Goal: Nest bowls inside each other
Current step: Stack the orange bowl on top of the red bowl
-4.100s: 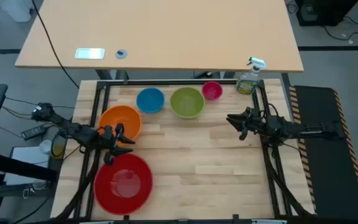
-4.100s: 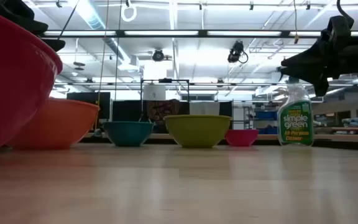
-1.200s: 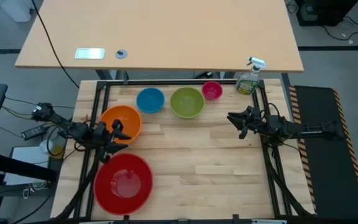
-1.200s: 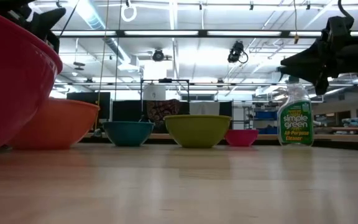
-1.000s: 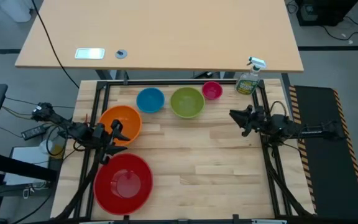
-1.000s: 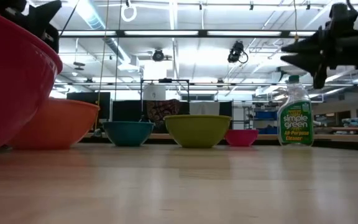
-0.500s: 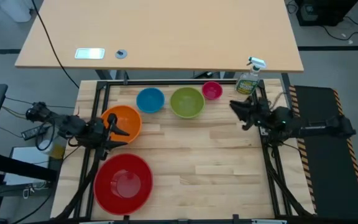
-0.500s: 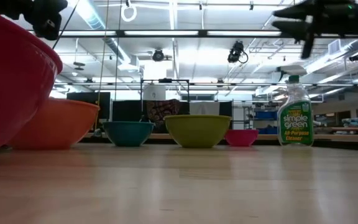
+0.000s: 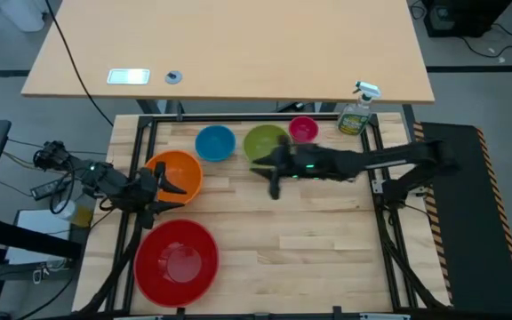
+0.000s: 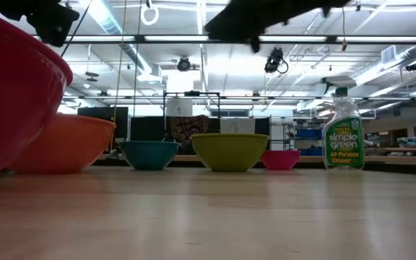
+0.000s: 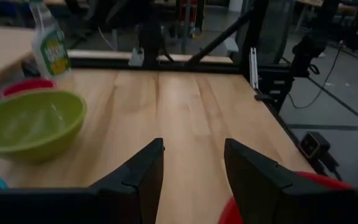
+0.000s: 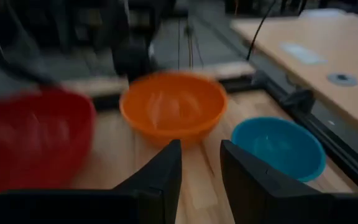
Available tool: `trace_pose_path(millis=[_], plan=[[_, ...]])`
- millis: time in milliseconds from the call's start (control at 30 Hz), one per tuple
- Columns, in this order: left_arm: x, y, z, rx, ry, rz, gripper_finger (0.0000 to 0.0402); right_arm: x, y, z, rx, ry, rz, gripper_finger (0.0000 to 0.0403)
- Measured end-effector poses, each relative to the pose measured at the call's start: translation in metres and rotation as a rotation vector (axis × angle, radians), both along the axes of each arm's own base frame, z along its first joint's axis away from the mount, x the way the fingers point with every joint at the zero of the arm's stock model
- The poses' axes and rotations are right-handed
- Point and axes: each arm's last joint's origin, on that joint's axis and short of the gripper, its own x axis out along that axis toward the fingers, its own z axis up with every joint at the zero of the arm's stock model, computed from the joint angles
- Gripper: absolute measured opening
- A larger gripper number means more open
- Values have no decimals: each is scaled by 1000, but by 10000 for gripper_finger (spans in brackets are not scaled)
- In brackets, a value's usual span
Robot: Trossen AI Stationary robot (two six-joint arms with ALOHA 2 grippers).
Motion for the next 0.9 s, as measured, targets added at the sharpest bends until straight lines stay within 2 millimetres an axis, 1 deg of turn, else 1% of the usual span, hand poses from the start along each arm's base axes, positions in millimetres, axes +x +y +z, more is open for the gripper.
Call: trace_pose_path(millis=[100, 233, 400, 500, 567, 700, 833, 900], plan=[[0, 0, 0, -33, -1, 26, 172, 32, 4, -11, -49, 112, 40, 119], [-4, 2, 11, -71, -5, 54, 172, 68, 7, -18, -93, 147, 106, 119], [-13, 7, 40, -83, -73, 55, 172, 103, 3, -35, -172, 177, 134, 119], [-19, 10, 58, -90, -134, 49, 172, 121, -2, -41, -184, 156, 141, 119], [-21, 12, 66, -98, -162, 48, 172, 134, -4, -49, -175, 144, 161, 119], [-22, 12, 67, -93, -156, 48, 172, 163, -8, -66, -174, 134, 163, 119], [-22, 12, 64, -84, -128, 49, 172, 192, -16, -76, -178, 128, 167, 119], [-22, 12, 64, -86, -129, 49, 172, 204, -23, -83, -174, 158, 165, 119]])
